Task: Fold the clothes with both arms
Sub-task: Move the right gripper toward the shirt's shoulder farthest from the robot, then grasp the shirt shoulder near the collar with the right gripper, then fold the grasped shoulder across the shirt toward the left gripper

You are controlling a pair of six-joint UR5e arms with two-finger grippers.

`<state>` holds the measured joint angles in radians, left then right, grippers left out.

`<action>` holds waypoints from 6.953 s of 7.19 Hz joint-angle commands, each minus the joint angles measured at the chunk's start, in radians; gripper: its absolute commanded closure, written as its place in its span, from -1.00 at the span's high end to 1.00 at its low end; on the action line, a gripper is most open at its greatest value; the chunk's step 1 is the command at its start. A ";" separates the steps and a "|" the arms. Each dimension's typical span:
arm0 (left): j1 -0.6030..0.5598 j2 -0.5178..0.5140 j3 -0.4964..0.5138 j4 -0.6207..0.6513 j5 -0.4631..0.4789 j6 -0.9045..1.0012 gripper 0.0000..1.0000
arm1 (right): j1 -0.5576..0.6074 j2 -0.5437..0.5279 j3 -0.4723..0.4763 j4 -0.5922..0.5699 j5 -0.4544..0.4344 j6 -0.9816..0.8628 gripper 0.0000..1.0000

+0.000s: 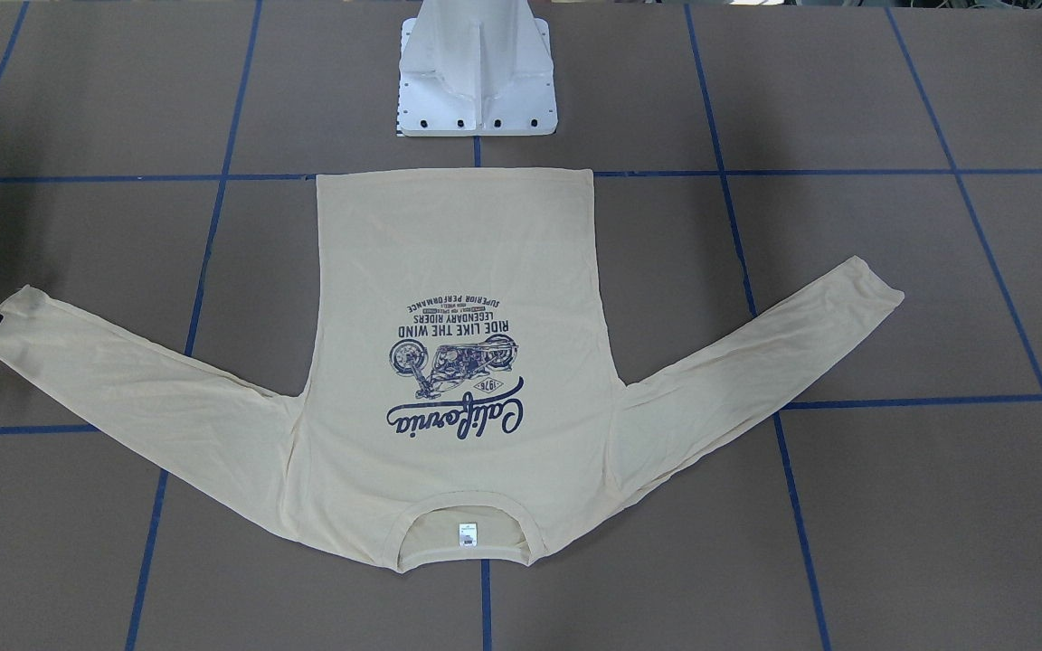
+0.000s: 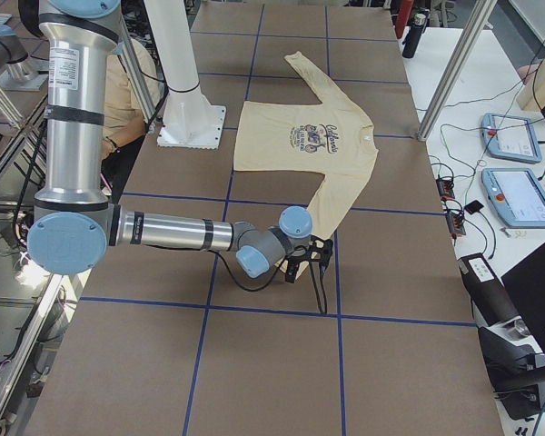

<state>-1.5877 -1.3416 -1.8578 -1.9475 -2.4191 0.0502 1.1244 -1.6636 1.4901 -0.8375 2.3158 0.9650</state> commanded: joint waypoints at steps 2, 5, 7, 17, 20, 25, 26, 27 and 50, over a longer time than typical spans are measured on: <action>0.000 -0.001 0.002 0.001 0.000 0.002 1.00 | -0.015 0.045 -0.057 0.000 -0.042 0.075 0.79; 0.000 -0.001 0.000 -0.001 0.000 0.000 1.00 | -0.018 0.044 -0.063 0.000 -0.065 0.075 0.71; 0.000 -0.001 -0.001 -0.001 0.000 0.000 1.00 | -0.023 0.044 -0.063 0.000 -0.067 0.075 0.71; 0.000 -0.001 -0.008 -0.025 -0.002 -0.004 1.00 | -0.025 0.012 0.030 -0.015 -0.055 0.078 -1.00; 0.000 -0.001 -0.012 -0.028 -0.002 -0.003 1.00 | -0.050 0.109 0.140 -0.025 -0.058 0.283 -1.00; 0.000 -0.010 -0.014 -0.048 -0.032 -0.004 1.00 | -0.260 0.658 0.157 -0.435 -0.222 0.539 -1.00; 0.000 -0.010 -0.012 -0.048 -0.032 -0.004 1.00 | -0.331 0.721 0.147 -0.437 -0.324 0.564 -1.00; 0.000 -0.008 -0.012 -0.048 -0.032 -0.004 1.00 | -0.363 0.799 0.110 -0.462 -0.361 0.566 -1.00; 0.555 -0.091 0.339 -0.590 0.219 -0.696 0.34 | -0.523 0.978 0.085 -0.588 -0.490 0.617 0.99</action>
<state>-1.0528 -1.4305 -1.5473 -2.5177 -2.1983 -0.6427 0.6004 -0.6232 1.5050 -1.4287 1.8247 1.5855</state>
